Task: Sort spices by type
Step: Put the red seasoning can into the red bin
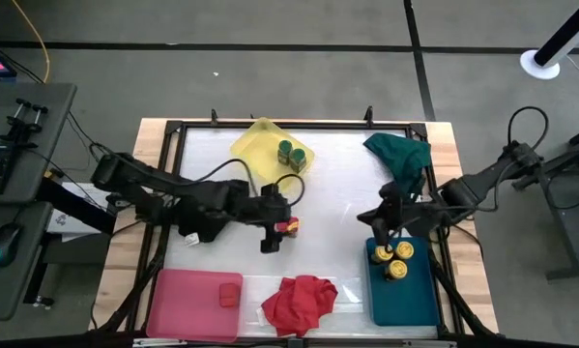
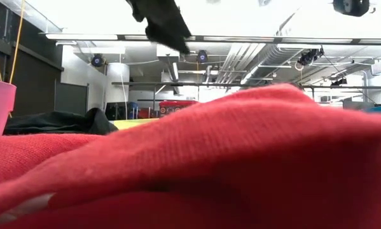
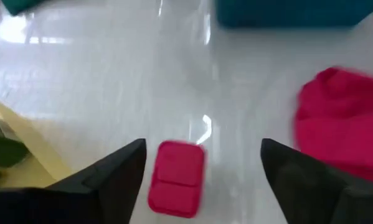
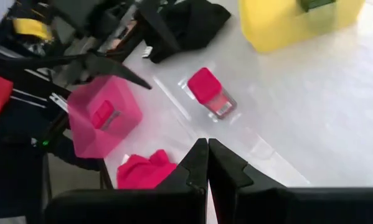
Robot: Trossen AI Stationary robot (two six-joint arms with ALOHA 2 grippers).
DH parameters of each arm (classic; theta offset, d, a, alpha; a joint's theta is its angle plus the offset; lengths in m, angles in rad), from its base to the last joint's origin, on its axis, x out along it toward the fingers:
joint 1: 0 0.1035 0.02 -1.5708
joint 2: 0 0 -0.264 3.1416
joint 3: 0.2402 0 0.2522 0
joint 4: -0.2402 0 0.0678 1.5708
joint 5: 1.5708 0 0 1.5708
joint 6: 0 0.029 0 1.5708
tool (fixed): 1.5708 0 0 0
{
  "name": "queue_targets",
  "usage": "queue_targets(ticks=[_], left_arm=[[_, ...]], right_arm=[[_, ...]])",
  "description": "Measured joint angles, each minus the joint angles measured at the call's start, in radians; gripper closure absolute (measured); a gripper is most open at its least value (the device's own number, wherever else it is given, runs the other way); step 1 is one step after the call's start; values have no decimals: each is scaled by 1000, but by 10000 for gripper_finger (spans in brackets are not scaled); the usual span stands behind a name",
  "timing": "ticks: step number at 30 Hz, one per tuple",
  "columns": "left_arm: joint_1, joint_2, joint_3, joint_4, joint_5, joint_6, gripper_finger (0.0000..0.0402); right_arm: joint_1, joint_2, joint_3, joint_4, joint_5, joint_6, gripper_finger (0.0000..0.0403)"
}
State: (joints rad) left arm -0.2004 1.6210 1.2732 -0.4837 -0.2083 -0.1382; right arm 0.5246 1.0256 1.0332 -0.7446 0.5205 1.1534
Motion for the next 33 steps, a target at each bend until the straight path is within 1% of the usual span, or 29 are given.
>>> queue_targets(ticks=[4, 9, 11, 14, 19, 26, 30, 33], left_arm=[[40, 80, 0, 20, 30, 32, 76], [65, 160, 0, 52, 36, 110, 71], [72, 174, 0, 46, 45, 115, 71], [77, 187, 0, 19, 91, 123, 71], [80, 205, 0, -24, 93, 180, 71], [89, 273, 0, 0, 101, 166, 71], [88, 290, 0, -5, 102, 106, 72], [81, 289, 0, -9, 102, 70, 83]], right_arm=[[18, 7, 0, -29, 11, 25, 403], [19, 18, 0, -36, 15, 25, 403], [19, 20, 0, -38, 23, 25, 403], [19, 20, 0, -39, 26, 25, 403], [19, 20, 0, -52, 27, 25, 403], [19, 20, 0, -55, 27, 29, 403], [19, 20, 0, -55, 27, 44, 403], [19, 20, 0, -53, 27, 44, 403]])
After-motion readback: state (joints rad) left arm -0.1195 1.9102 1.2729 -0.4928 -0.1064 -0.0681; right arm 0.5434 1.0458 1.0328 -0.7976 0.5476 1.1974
